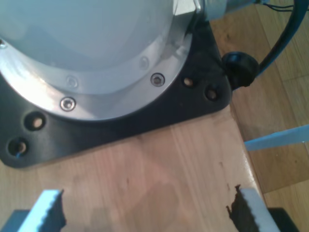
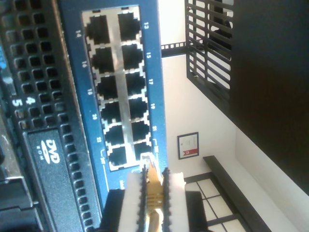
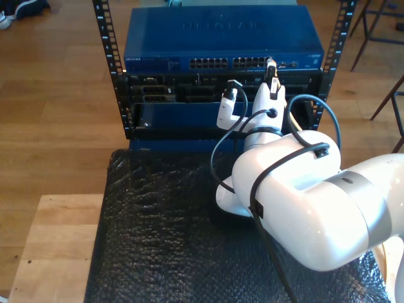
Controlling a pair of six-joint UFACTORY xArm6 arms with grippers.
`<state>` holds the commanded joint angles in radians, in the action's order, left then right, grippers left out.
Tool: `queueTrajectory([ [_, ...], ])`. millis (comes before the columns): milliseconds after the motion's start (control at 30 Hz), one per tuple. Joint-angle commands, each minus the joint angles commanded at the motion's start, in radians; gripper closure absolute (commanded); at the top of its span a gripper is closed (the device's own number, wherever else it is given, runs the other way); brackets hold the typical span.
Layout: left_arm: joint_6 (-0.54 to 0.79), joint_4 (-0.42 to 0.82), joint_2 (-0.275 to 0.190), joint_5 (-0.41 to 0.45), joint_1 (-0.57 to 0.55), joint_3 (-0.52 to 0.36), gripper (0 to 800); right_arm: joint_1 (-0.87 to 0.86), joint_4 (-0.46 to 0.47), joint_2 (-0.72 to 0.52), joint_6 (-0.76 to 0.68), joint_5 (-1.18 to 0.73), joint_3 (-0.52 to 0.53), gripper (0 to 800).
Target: Grab the cable and plug it in
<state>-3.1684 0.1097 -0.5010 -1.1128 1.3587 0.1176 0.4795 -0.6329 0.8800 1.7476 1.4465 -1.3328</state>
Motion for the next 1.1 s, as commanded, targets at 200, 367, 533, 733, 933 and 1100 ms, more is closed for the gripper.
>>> queueTrajectory([
  [200,0.000,0.000,0.000,0.002,0.000,0.000,0,0.000,0.000,-0.003,0.002,0.000,0.003,800],
  [367,0.000,0.000,0.000,0.000,0.000,0.000,0,0.000,0.002,-0.003,0.005,-0.003,0.002,800],
  [533,0.000,0.000,0.000,0.000,0.000,0.000,0,0.000,0.002,-0.003,0.025,-0.008,0.002,800],
  [733,0.000,0.000,0.000,0.000,0.000,0.000,0,0.000,0.002,-0.003,0.026,-0.011,-0.002,800],
  [933,0.000,0.000,0.000,0.000,0.000,0.000,0,-0.002,0.002,-0.003,0.026,-0.011,-0.002,800],
  [1100,0.000,0.000,0.000,0.002,-0.002,0.000,0,-0.002,0.011,-0.003,0.026,-0.012,-0.002,800],
])
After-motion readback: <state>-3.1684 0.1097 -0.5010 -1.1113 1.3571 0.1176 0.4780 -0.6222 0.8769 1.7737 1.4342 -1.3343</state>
